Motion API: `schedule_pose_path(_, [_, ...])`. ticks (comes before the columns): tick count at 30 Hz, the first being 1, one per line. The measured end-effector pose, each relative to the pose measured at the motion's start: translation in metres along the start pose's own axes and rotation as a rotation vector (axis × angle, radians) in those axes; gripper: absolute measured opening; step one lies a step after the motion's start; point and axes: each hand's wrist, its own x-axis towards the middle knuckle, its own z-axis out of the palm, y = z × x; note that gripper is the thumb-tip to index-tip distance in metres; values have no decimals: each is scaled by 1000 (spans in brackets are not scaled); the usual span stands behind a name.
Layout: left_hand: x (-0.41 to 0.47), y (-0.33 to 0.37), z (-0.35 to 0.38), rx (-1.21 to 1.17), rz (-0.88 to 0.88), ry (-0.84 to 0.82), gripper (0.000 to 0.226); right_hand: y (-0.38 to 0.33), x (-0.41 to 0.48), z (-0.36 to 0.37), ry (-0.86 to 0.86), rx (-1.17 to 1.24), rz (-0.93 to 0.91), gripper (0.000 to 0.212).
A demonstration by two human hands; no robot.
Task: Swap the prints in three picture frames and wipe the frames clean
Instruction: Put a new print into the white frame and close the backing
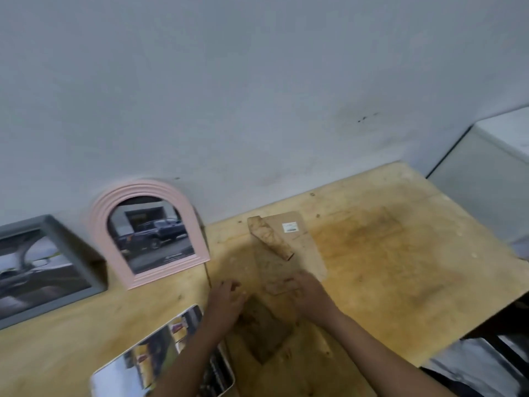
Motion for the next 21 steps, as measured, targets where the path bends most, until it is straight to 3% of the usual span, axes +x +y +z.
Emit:
schedule_pose_path(3, [22, 32, 29, -18, -58, -67, 39, 43, 12, -29, 156, 98, 281, 38])
schedule_pose_path(7, [35, 51, 50, 34, -164, -82, 59, 66, 22, -47, 189, 371, 488, 42])
schedule_pose_path(13, [40, 63, 60, -246, -303, 63, 62, 74, 37, -45, 153, 488, 607, 46])
schedule_pose_path(18, [54, 65, 61, -292, -391, 57, 43, 74, 49, -50, 36, 414, 653, 41])
schedule_pose_path(21, [58, 61, 61, -319, -410, 35, 42, 79, 45, -51, -43, 597, 662, 38])
